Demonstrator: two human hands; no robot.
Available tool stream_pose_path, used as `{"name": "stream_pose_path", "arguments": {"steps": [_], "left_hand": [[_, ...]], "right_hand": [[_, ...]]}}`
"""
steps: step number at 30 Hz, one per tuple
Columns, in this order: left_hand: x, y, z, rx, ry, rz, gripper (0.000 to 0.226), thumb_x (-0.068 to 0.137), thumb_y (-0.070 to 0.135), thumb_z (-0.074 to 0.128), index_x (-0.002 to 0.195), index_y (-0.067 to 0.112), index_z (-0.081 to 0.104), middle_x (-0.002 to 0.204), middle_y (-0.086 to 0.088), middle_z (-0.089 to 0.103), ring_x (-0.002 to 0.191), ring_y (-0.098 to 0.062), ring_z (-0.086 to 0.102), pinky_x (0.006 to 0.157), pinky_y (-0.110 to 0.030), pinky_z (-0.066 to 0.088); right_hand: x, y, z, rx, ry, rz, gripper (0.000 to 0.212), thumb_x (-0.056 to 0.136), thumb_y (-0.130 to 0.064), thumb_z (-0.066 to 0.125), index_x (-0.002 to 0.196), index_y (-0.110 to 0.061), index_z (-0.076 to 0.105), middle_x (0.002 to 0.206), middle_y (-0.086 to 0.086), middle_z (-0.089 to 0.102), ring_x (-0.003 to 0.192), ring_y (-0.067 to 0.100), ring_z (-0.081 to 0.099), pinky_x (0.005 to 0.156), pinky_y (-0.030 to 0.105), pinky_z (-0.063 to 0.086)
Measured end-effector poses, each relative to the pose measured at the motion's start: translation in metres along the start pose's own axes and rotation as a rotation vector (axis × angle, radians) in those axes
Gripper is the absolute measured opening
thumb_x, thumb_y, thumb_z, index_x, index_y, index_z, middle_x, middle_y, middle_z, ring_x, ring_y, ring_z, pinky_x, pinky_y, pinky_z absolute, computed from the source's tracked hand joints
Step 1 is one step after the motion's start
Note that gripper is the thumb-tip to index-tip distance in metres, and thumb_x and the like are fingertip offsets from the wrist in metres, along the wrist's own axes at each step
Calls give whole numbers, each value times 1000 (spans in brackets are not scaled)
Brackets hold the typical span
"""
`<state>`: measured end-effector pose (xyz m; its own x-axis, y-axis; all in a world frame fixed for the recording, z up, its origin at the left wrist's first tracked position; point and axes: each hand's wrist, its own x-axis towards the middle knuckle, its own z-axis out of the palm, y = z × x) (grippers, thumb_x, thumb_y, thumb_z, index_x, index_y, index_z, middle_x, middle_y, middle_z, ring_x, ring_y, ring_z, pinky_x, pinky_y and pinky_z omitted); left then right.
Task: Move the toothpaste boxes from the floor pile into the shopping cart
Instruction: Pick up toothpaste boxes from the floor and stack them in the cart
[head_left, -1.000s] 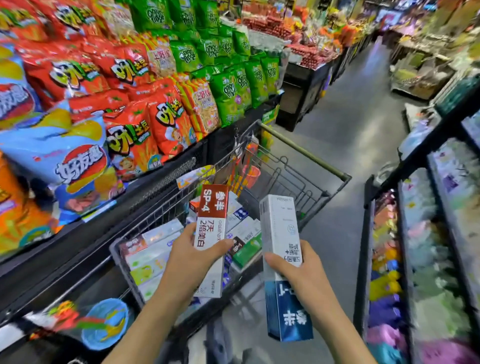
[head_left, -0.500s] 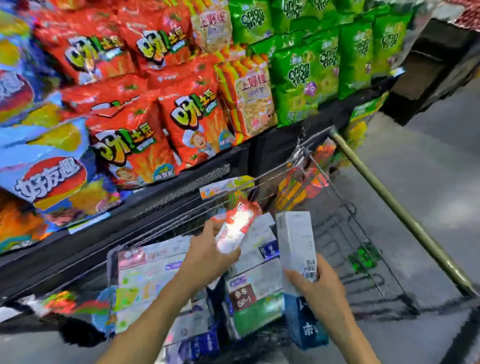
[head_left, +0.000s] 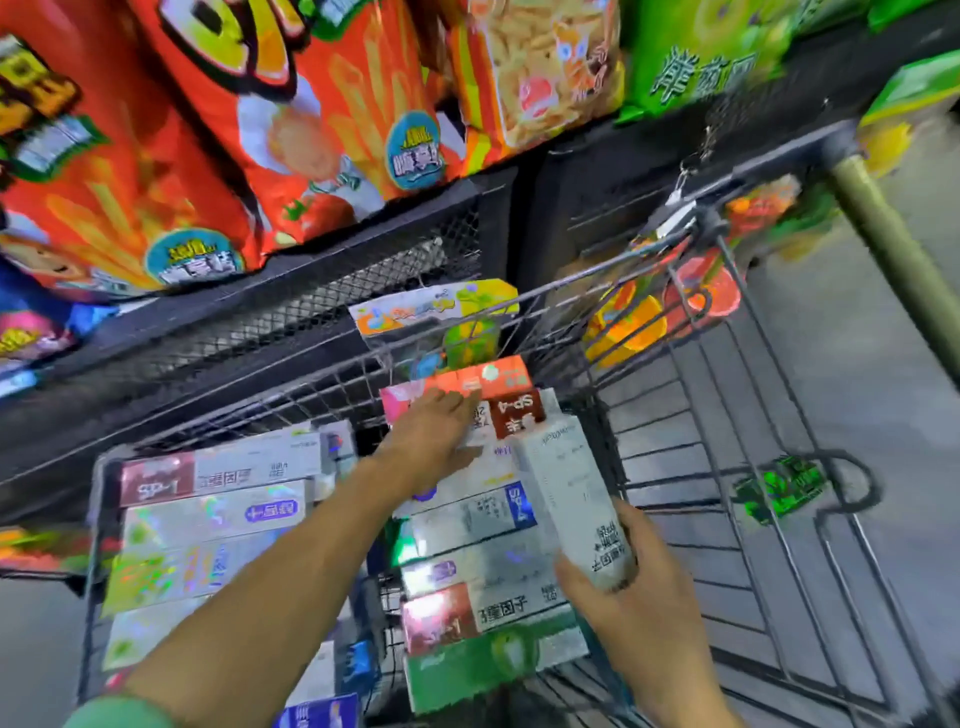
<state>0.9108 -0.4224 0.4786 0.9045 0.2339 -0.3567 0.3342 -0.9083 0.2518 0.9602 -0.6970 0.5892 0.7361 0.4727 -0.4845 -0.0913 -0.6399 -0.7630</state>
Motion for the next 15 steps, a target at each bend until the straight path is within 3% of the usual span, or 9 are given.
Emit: {"name": "stream_pose_path", "arguments": {"steps": [4,9,12,15], "left_hand": [[14,0,14,196,25,80,68,94,37,56,150,4,37,138,-19,50,119,-40,48,101,-49,41],[8,-8,23,233,162,94,65,94,53,55,148,18,46,137,-9,56,116,-35,53,92,-46,46],[-2,-20,21,116,234,51,63,99,59,36,146,19,49,140,-8,57,121,-34,54,99,-48,46],[-27,-36,20,-21,344,0,54,105,44,32,141,11,54,137,-11,58,121,-33,53,101,-48,45]], "right_hand": [[9,14,5,-90,-55,-53,61,75,-32,81,120,-59,51,105,-27,67,91,-6,64,72,23,54],[13,20,7,-220,-73,-187,72,77,-25,82,123,-62,42,116,-38,42,111,-18,45,81,1,39],[23,17,4,-313,-126,-236,74,76,-27,79,130,-60,41,118,-37,41,112,-16,44,81,9,41],[42,11,10,-507,-216,-314,70,78,-33,73,139,-47,43,123,-31,45,116,-3,43,83,23,40]]}}
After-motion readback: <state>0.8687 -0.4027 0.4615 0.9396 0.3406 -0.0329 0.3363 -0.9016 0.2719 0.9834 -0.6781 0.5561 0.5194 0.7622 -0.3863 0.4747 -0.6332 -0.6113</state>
